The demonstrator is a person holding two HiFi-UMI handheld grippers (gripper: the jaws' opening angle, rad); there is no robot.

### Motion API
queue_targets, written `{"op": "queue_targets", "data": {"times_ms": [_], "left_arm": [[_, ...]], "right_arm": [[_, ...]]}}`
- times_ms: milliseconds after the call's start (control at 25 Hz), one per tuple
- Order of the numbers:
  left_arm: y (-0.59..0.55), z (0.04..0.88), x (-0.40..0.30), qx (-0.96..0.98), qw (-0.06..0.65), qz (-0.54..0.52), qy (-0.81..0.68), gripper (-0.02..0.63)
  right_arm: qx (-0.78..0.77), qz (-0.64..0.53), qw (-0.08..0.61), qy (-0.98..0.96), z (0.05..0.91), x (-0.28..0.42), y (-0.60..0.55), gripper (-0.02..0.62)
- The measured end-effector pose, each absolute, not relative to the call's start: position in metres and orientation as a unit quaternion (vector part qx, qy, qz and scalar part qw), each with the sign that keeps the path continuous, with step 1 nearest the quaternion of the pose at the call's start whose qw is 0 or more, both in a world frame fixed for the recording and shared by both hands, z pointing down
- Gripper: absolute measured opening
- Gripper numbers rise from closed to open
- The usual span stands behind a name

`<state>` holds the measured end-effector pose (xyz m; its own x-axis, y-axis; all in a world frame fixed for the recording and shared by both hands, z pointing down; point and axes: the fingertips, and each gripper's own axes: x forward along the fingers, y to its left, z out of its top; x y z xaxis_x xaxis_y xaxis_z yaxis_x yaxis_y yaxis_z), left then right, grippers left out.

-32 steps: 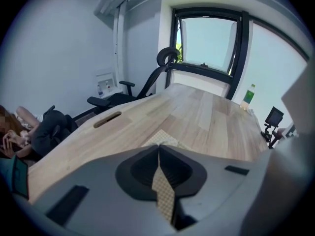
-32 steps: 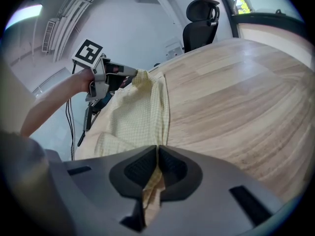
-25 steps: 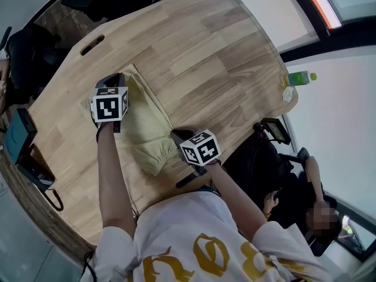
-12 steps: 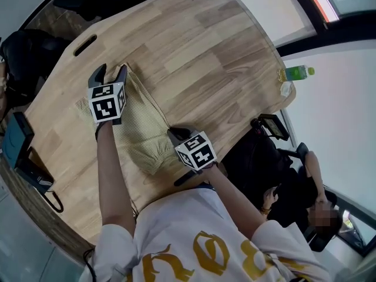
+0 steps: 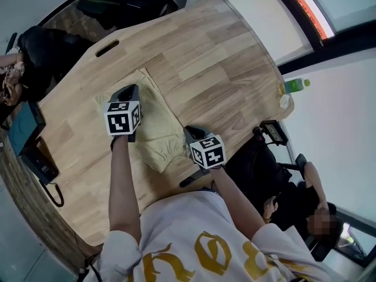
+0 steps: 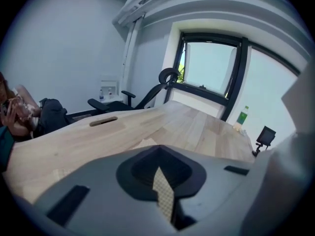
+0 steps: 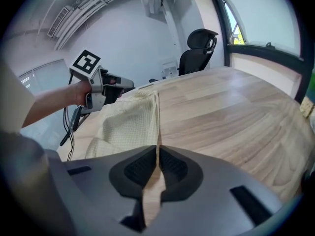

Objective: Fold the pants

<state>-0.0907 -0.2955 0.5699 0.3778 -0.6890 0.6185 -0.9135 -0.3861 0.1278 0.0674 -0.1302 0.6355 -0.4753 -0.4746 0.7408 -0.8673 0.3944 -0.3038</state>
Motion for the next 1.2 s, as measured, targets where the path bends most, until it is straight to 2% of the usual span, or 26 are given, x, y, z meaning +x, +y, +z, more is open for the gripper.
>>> {"op": "queue_targets", "data": {"times_ms": [120, 280, 640, 760, 1040, 1200], "left_arm": [[-0.277, 0.575, -0.095, 0.795, 0.217, 0.278, -0.493, 0.006], [-0.255, 0.573, -0.103, 0.795, 0.223, 0.278, -0.492, 0.006], [-0.216, 0.535, -0.069, 0.838, 0.160, 0.279, -0.442, 0.006], [-0.203, 0.528, -0.078, 0.838, 0.148, 0.267, -0.452, 0.006], [-0.170, 0.500, -0.085, 0.845, 0.170, 0.198, -0.466, 0.008], [-0.151, 0.482, -0.089, 0.853, 0.178, 0.171, -0.460, 0.008]], "right_arm": [[0.436, 0.335, 0.279, -0.787, 0.626, 0.067, -0.132, 0.017], [0.448, 0.325, 0.265, -0.789, 0.613, 0.063, -0.132, 0.017], [0.515, 0.338, 0.242, -0.750, 0.595, 0.077, -0.132, 0.012], [0.532, 0.342, 0.215, -0.744, 0.582, 0.081, -0.127, 0.011], [0.555, 0.295, 0.169, -0.759, 0.540, 0.093, -0.109, 0.009], [0.563, 0.328, 0.086, -0.753, 0.515, 0.096, -0.094, 0.006]]}}
